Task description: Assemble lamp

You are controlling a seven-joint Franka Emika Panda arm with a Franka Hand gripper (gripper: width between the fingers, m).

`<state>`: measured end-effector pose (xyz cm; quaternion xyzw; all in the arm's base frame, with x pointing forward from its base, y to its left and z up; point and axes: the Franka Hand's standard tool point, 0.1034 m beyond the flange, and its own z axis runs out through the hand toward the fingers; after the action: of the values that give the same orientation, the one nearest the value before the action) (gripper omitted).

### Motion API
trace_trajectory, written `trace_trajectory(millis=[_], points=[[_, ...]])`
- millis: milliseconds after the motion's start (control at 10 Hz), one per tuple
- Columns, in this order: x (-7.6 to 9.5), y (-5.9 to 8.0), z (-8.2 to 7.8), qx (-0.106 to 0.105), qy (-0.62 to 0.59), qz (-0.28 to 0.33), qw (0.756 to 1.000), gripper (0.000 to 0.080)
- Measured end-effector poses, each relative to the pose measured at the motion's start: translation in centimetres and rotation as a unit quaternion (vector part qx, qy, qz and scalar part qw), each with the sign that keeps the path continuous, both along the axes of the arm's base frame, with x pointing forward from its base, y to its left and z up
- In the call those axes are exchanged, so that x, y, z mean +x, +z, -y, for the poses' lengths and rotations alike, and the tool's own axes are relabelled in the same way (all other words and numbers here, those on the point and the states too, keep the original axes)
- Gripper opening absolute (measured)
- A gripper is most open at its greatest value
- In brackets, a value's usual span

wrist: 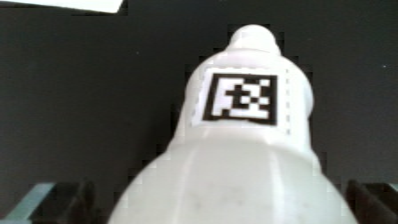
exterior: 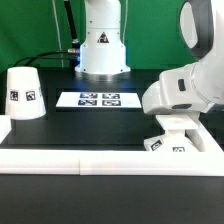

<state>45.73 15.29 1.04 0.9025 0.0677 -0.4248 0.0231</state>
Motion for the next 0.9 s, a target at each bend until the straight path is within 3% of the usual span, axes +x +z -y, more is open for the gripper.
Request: trace_trajectory(millis=[300,400,800,900], points=[[-0.01,-0.14,0.01,0.0,0.0,0.001,1.0,0.0673],[-0.01,-0.14,0.01,0.0,0.0,0.001,1.0,0.0574],[0.01,-0.13,0.05,0.001,0.0,0.001,1.0,0.0574],[0.35,0.38,0.45,0.019,0.011,0.001,1.0,0.0574]])
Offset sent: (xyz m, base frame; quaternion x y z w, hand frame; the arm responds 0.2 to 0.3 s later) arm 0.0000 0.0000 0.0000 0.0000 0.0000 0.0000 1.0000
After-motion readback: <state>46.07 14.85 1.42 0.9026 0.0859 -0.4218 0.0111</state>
